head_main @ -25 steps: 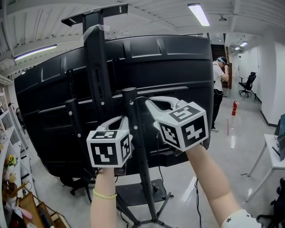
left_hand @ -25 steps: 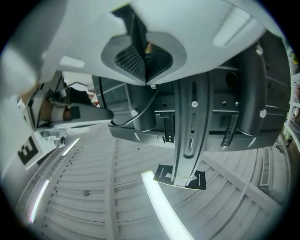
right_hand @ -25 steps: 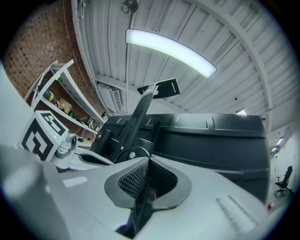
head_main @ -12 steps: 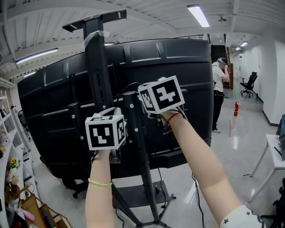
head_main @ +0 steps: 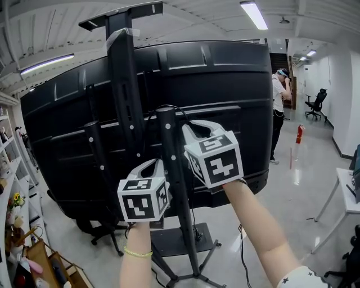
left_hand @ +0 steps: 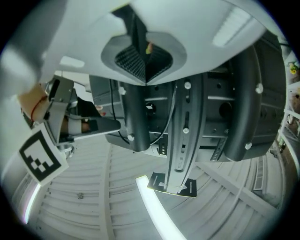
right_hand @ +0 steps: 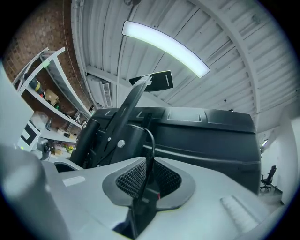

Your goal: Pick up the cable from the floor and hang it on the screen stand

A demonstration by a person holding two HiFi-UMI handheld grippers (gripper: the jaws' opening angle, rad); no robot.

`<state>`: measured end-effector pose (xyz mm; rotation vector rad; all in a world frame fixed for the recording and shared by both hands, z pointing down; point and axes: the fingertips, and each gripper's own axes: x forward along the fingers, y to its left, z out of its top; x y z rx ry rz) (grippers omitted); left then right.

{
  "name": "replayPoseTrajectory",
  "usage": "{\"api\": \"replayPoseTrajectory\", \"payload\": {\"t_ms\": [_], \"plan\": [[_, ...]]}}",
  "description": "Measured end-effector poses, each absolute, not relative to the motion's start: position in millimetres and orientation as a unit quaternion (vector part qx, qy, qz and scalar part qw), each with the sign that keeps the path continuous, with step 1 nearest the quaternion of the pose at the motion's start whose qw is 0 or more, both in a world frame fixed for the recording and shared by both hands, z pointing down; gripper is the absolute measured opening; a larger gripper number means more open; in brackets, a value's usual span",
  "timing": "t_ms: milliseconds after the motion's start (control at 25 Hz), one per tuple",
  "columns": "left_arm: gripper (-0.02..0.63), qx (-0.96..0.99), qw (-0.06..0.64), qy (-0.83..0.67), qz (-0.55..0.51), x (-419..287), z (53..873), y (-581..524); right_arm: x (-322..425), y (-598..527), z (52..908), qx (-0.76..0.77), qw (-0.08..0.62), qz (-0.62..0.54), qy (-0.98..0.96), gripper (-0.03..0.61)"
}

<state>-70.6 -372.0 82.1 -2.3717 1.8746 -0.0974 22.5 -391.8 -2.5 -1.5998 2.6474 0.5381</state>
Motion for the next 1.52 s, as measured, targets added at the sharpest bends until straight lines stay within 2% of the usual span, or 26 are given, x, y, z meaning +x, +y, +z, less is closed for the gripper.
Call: {"api": "replayPoseTrajectory", "payload": {"t_ms": [240, 320, 360, 440, 640, 960, 1520], "plan": [[0.006, -0.799, 0.034, 0.6, -0.017, -55, 117, -354, 22, -382, 41, -0.495, 0.025, 0.15, 0.856, 0.082], [0.006, -0.799, 0.032, 0.6, -0.016, -53, 123, -351, 21, -378, 57, -0.487, 0.02, 0.137, 0.863, 0.121], [0.006, -0.798, 0.032, 0.602, -0.015, -53, 126, -349, 20, -373, 66, -0.48, 0.02, 0.128, 0.868, 0.121], [0.006, -0.794, 0.034, 0.607, -0.011, -54, 133, -345, 21, -363, 89, -0.472, 0.026, 0.111, 0.874, 0.102], [0.006, -0.782, 0.03, 0.623, 0.004, -53, 168, -333, 24, -342, 162, -0.48, 0.027, 0.077, 0.874, 0.0], [0.006, -0.772, -0.002, 0.636, 0.002, -58, 228, -319, 29, -325, 238, -0.468, 0.012, 0.014, 0.883, -0.002], [0.006, -0.768, -0.012, 0.64, -0.002, -64, 244, -319, 23, -322, 245, -0.464, -0.004, 0.017, 0.886, -0.002]]}}
